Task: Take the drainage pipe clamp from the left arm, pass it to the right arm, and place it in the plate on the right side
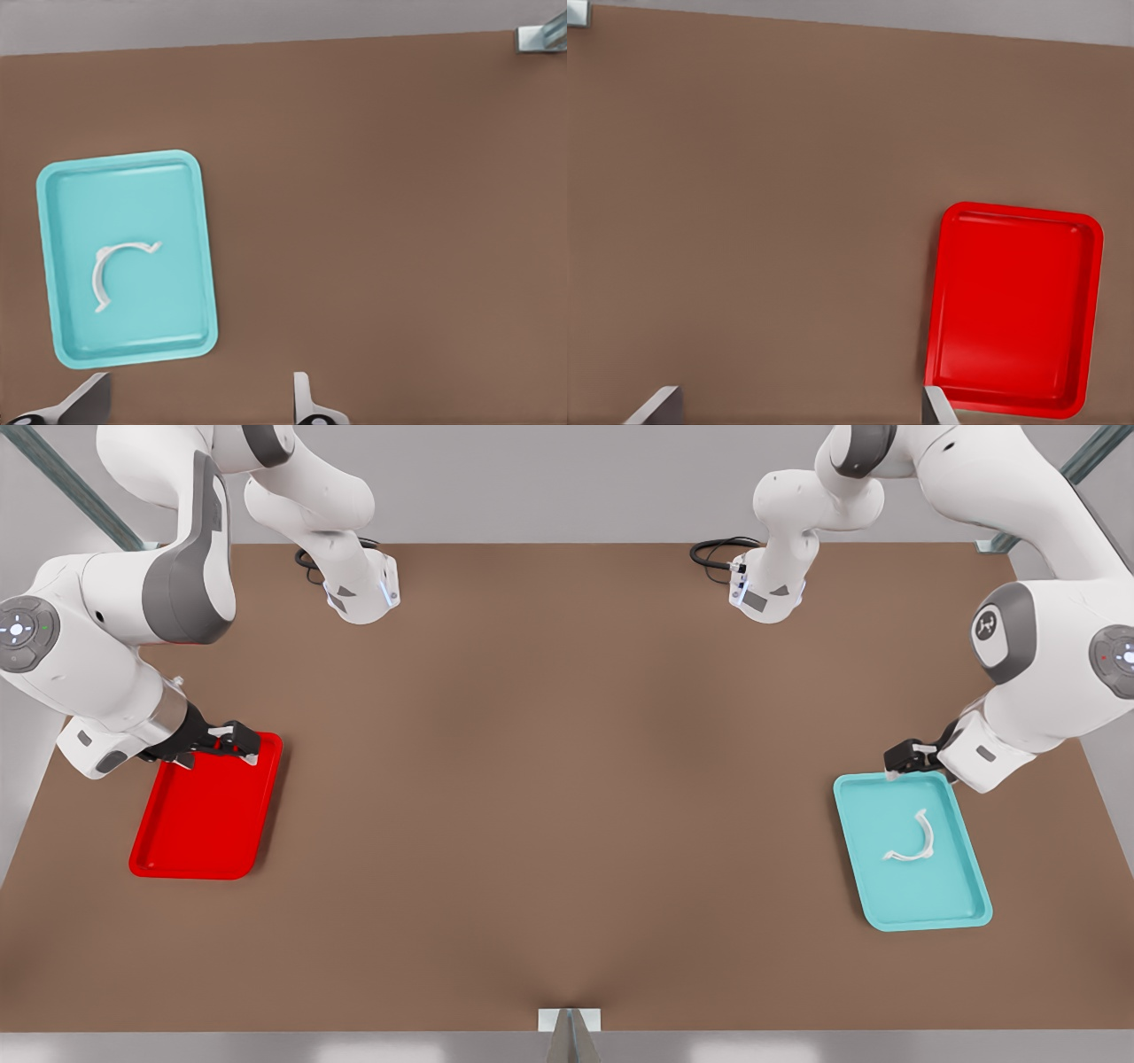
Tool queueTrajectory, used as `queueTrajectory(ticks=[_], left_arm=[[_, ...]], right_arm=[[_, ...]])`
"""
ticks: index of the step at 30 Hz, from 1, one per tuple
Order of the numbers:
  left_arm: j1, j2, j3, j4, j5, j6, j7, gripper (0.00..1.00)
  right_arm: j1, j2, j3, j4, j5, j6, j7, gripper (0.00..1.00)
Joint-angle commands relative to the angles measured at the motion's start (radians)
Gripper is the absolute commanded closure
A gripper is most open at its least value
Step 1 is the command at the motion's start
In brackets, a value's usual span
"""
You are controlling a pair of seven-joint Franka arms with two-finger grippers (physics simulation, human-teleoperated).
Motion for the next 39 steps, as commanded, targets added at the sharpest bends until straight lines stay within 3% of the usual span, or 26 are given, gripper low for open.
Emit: queueTrajectory(ticks=[1, 4, 8, 12, 18, 34, 39], left_arm=[[0.001, 0.002, 0.000, -0.002, 0.008, 0.012, 0.045, 0.00], [0.006, 0.005, 0.118, -0.173, -0.010, 0.229, 0.044, 0.00], [0.021, 0.053, 0.227, -0.452, -0.095, 0.700, 0.113, 0.00], [0.044, 0.165, 0.287, -0.530, -0.383, 0.871, 0.462, 0.00], [0.076, 0.214, 0.306, -0.621, -0.395, 0.943, 0.650, 0.00], [0.079, 0.382, 0.303, -0.565, -0.461, 0.970, 0.648, 0.11], [0.101, 0.425, 0.300, -0.523, -0.475, 0.970, 0.648, 0.22]], right_arm=[[0.000, -0.001, 0.000, 0.002, 0.000, -0.002, 0.005, 0.00], [-0.001, -0.001, 0.001, 0.001, 0.000, -0.002, 0.005, 0.00], [0.000, -0.001, 0.000, 0.000, 0.000, -0.002, 0.005, 0.00], [0.000, -0.001, 0.001, 0.000, 0.000, -0.002, 0.005, 0.00], [0.000, -0.001, 0.000, 0.002, 0.008, -0.002, 0.007, 0.00], [0.000, -0.001, 0.000, 0.000, 0.010, -0.002, 0.010, 0.00], [0.003, -0.001, 0.000, -0.002, 0.016, -0.002, 0.016, 0.00]])
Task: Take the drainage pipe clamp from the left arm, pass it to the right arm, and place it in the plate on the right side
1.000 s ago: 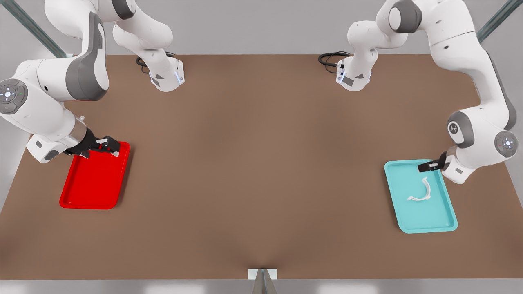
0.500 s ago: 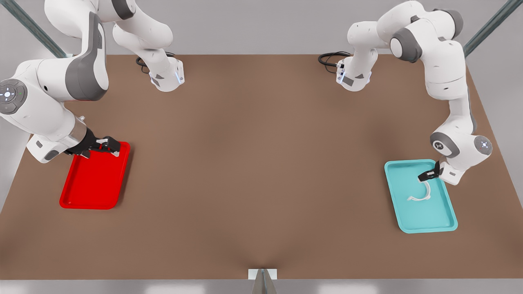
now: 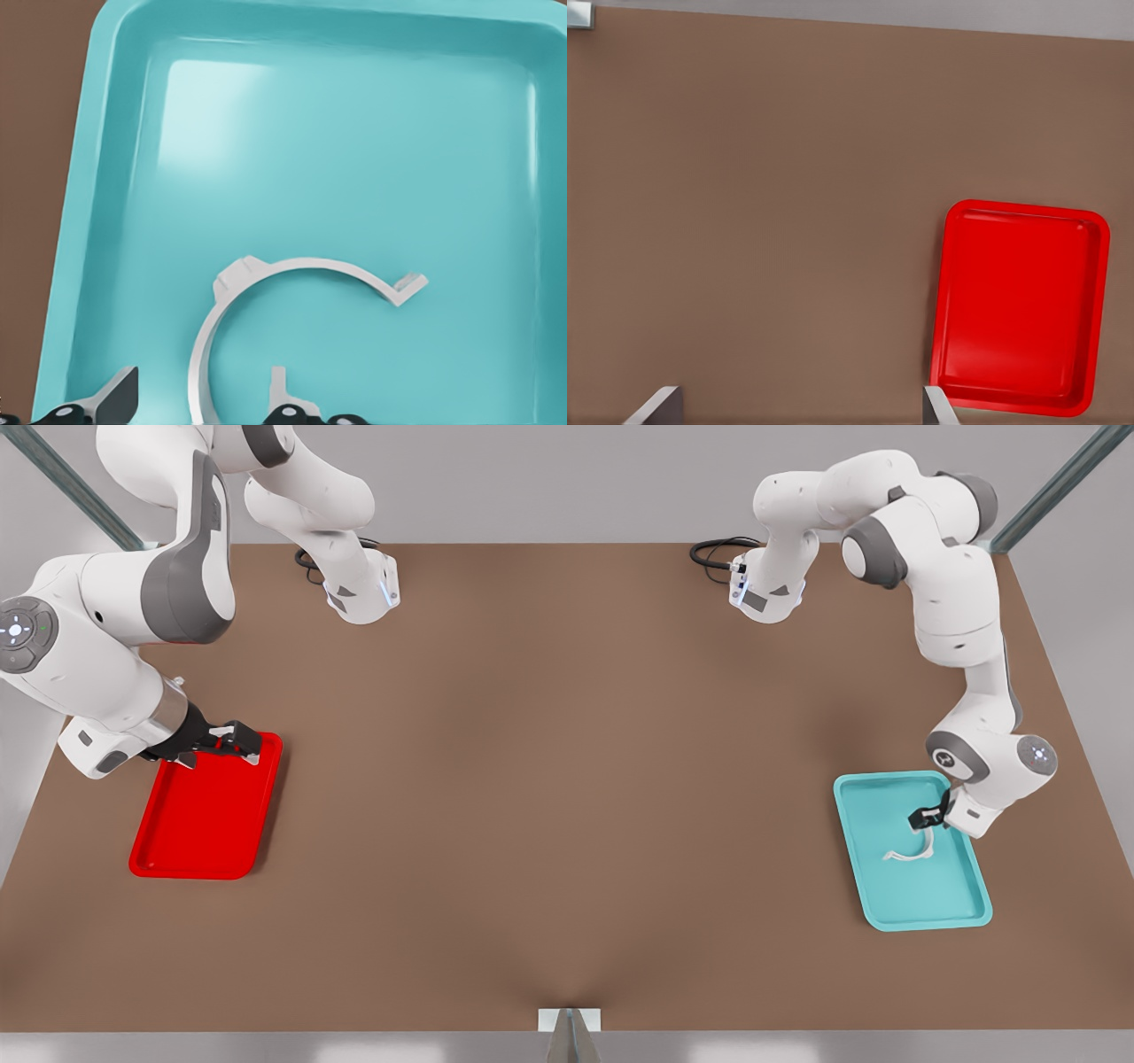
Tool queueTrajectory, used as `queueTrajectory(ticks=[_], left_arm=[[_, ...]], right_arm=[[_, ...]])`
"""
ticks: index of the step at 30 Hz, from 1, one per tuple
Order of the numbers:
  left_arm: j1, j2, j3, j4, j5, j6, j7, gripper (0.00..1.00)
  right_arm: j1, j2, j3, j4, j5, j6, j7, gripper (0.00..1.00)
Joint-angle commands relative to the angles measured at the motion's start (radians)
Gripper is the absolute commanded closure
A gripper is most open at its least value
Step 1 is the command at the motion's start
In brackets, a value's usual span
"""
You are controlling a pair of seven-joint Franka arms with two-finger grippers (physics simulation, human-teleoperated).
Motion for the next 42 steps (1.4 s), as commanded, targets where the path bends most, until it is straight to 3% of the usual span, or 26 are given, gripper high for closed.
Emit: queueTrajectory(ticks=[1, 12, 27, 31, 34, 38, 42], left_arm=[[0.003, 0.010, 0.000, 0.014, -0.006, 0.005, 0.123, 0.25], [0.003, 0.018, -0.002, 0.021, -0.006, 0.005, 0.123, 0.78], [0.006, 0.027, -0.013, 0.049, -0.032, -0.004, 0.125, 0.79], [-0.035, 0.025, -0.023, 0.308, -0.026, -0.258, 0.126, 0.79], [-0.126, 0.021, -0.022, 0.406, -0.021, -0.355, 0.017, 0.79], [-0.476, -0.028, -0.007, 0.406, -0.017, -0.375, -0.285, 0.79], [-0.650, -0.032, -0.010, 0.459, 0.045, -0.389, -0.568, 0.79]], right_arm=[[0.004, -0.003, 0.002, 0.000, 0.002, -0.002, 0.008, 0.00], [-0.001, -0.006, 0.005, -0.016, 0.004, -0.006, 0.006, 0.00], [0.005, -0.003, 0.003, -0.017, 0.004, -0.005, 0.003, 0.00], [0.005, -0.001, 0.005, -0.017, 0.004, -0.008, -0.004, 0.00], [0.005, -0.001, 0.003, -0.017, 0.004, -0.005, -0.001, 0.00], [0.009, 0.022, 0.034, -0.016, 0.004, 0.018, 0.006, 0.00], [0.065, 0.083, 0.072, -0.017, 0.004, 0.096, 0.008, 0.00]])
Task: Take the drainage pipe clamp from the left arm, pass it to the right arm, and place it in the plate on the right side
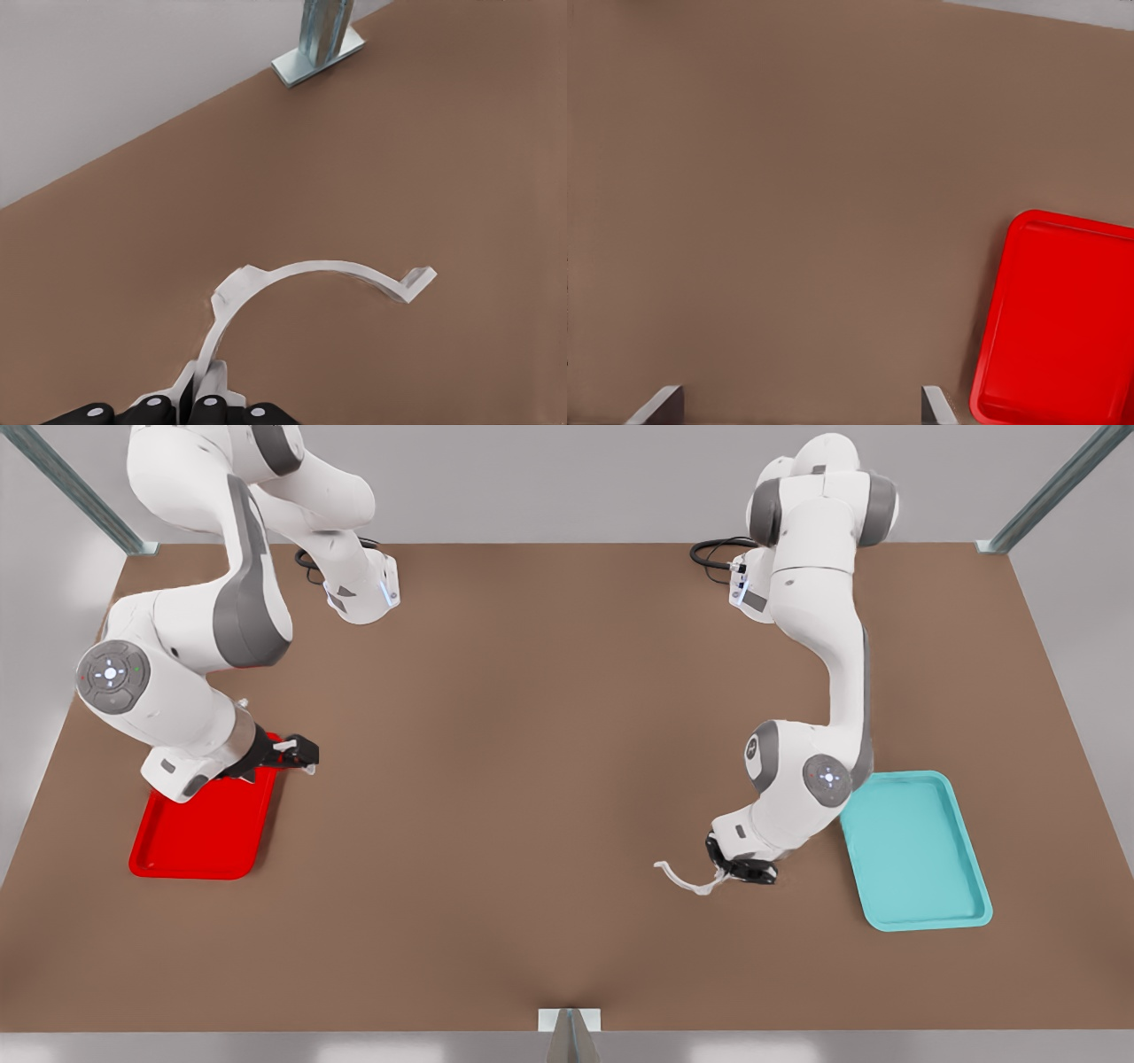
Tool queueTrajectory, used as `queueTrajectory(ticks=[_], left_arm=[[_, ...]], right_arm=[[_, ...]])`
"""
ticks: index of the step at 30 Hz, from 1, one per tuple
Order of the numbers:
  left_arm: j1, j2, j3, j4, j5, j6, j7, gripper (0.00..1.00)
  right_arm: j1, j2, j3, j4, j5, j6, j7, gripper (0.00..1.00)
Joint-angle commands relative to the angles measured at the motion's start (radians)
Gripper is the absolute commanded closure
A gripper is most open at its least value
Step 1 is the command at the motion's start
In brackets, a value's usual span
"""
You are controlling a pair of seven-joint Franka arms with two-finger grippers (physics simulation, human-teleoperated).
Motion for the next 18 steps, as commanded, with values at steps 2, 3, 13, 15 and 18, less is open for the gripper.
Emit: queueTrajectory(ticks=[2, 3, 13, 15, 18], left_arm=[[-0.032, 0.001, -0.076, 0.041, -0.072, -0.050, -0.494, 0.79], [-0.034, 0.003, -0.114, 0.066, -0.132, -0.050, -0.491, 0.79], [-0.127, -0.020, -0.259, 0.097, -0.236, 0.061, -0.589, 0.79], [-0.130, -0.017, -0.259, 0.095, -0.233, 0.061, -0.586, 0.79], [-0.135, -0.016, -0.259, 0.094, -0.233, 0.061, -0.589, 0.79]], right_arm=[[0.012, 0.051, 0.034, 0.000, -0.001, 0.115, 0.003, 0.00], [0.032, 0.068, 0.038, 0.000, -0.004, 0.149, 0.003, 0.00], [0.218, 0.131, 0.069, -0.023, -0.002, 0.264, 0.065, 0.00], [0.236, 0.130, 0.080, -0.033, -0.002, 0.264, 0.069, 0.00], [0.236, 0.133, 0.098, -0.055, -0.001, 0.279, 0.069, 0.00]])
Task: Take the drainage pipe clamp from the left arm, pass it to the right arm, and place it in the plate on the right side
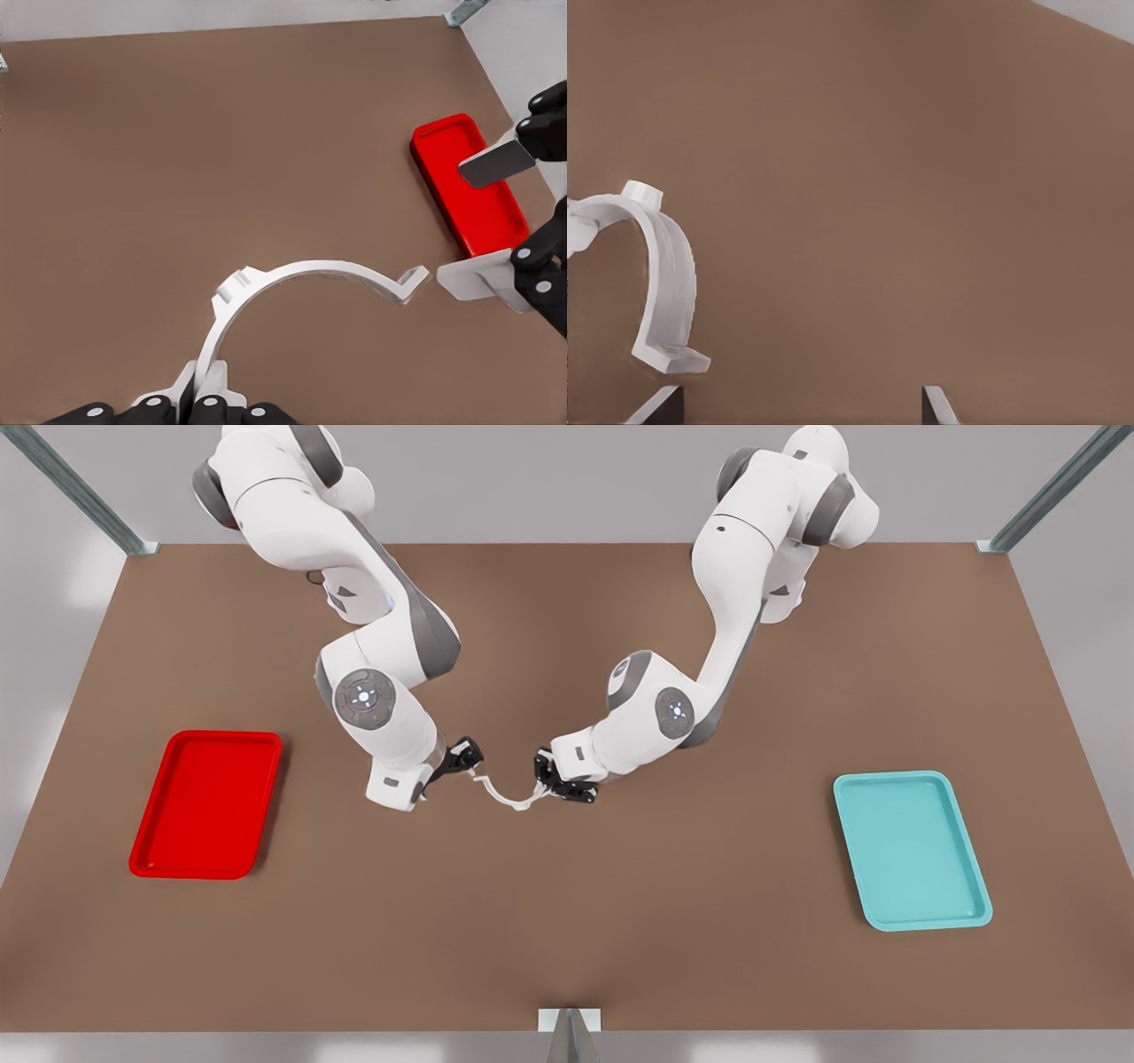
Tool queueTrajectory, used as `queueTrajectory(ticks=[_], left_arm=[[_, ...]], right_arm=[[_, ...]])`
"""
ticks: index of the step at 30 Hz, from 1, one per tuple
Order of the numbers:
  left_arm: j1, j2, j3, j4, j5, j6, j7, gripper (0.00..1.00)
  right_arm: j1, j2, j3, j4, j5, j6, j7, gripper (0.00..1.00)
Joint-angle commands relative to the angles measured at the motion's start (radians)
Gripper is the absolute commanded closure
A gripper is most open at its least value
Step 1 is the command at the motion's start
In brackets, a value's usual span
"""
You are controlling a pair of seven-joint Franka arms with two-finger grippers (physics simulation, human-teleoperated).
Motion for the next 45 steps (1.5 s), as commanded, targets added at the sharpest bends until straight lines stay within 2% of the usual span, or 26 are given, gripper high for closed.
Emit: queueTrajectory(ticks=[1, 7, 19, 20, 22, 24, 27, 28, 29, 34, 37, 40, 43, 44, 45], left_arm=[[-0.001, 0.002, 0.000, -0.002, -0.006, 0.013, -0.227, 0.79], [-0.001, 0.007, 0.000, -0.005, -0.007, 0.013, -0.225, 0.79], [-0.014, 0.008, 0.000, -0.005, 0.007, 0.013, -0.228, 0.79], [-0.014, 0.008, 0.000, -0.005, 0.007, 0.013, -0.228, 0.79], [-0.014, 0.008, 0.000, -0.005, 0.005, 0.013, -0.228, 0.79], [-0.013, 0.008, 0.000, -0.005, 0.007, 0.013, -0.228, 0.79], [-0.013, 0.008, 0.000, -0.005, 0.005, 0.013, -0.228, 0.79], [-0.011, 0.008, 0.000, -0.005, 0.005, 0.013, -0.231, 0.28], [-0.011, 0.008, 0.000, -0.005, 0.005, 0.013, -0.231, 0.00], [-0.002, -0.001, 0.005, -0.003, 0.005, -0.006, -0.247, 0.00], [0.007, -0.007, 0.101, 0.006, 0.004, -0.121, -0.218, 0.00], [0.013, -0.013, 0.121, 0.006, 0.005, -0.144, -0.212, 0.00], [0.076, -0.020, 0.124, 0.036, 0.007, -0.213, -0.189, 0.00], [0.088, -0.020, 0.202, 0.035, 0.019, -0.263, -0.170, 0.00], [0.091, -0.024, 0.242, 0.035, 0.193, -0.331, -0.153, 0.00]], right_arm=[[0.000, 0.002, 0.013, -0.010, 0.001, 0.048, 0.044, 0.00], [-0.003, 0.051, 0.053, -0.013, 0.003, 0.131, 0.052, 0.00], [0.007, 0.088, 0.056, -0.007, 0.000, 0.249, 0.052, 0.00], [0.007, 0.090, 0.056, -0.012, 0.000, 0.251, 0.046, 0.06], [0.002, 0.101, 0.055, -0.016, -0.005, 0.251, 0.037, 0.32], [0.002, 0.104, 0.055, -0.016, -0.006, 0.266, 0.037, 0.54], [0.002, 0.107, 0.055, -0.015, -0.006, 0.278, 0.043, 0.79], [0.002, 0.107, 0.055, -0.015, -0.006, 0.278, 0.046, 0.79], [0.002, 0.107, 0.055, -0.015, -0.006, 0.278, 0.049, 0.79], [0.002, 0.107, 0.055, -0.015, -0.006, 0.275, 0.047, 0.79], [-0.001, 0.104, 0.055, -0.016, -0.006, 0.274, 0.046, 0.79], [-0.024, 0.091, 0.053, -0.027, -0.008, 0.269, 0.043, 0.79], [-0.088, 0.009, 0.053, -0.136, -0.008, 0.264, 0.037, 0.79], [-0.127, -0.036, 0.053, -0.200, -0.008, 0.268, 0.038, 0.79], [-0.168, -0.082, 0.055, -0.263, -0.008, 0.272, 0.040, 0.79]])
